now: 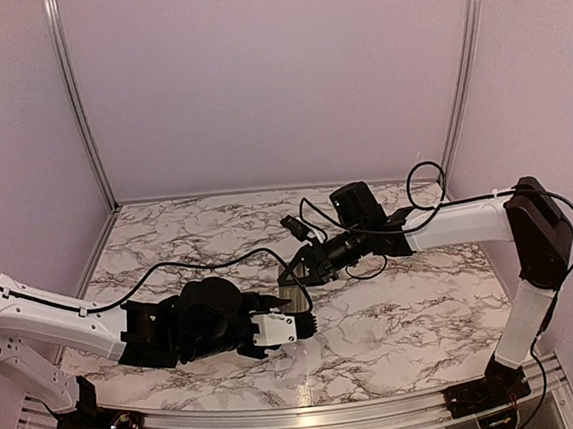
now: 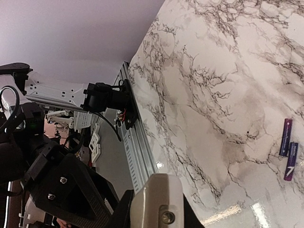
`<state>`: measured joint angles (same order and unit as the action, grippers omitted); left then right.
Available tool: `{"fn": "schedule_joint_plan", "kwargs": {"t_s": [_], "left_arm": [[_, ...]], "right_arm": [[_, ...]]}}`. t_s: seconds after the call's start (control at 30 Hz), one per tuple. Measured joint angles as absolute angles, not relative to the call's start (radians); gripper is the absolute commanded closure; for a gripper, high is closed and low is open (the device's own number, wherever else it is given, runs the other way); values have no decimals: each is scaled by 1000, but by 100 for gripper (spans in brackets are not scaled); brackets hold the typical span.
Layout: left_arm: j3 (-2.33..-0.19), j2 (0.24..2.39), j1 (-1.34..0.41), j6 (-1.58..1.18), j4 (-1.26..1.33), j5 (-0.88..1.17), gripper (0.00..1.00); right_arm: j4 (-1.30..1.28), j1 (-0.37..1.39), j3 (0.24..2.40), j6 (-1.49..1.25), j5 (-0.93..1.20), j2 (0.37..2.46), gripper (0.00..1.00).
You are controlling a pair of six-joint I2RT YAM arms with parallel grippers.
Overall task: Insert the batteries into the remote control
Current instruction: Remove the battery cover from the remote control.
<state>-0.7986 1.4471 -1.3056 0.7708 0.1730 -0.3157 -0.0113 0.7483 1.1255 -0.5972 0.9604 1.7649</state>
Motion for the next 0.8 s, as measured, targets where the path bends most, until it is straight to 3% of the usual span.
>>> {"fn": "schedule_joint_plan", "kwargs": {"t_s": [0.8], "left_arm": [[-798,1468,-1303,769,178,-353,53]], "right_arm": [[10,684,1087,-652,987,1760,100]]}}
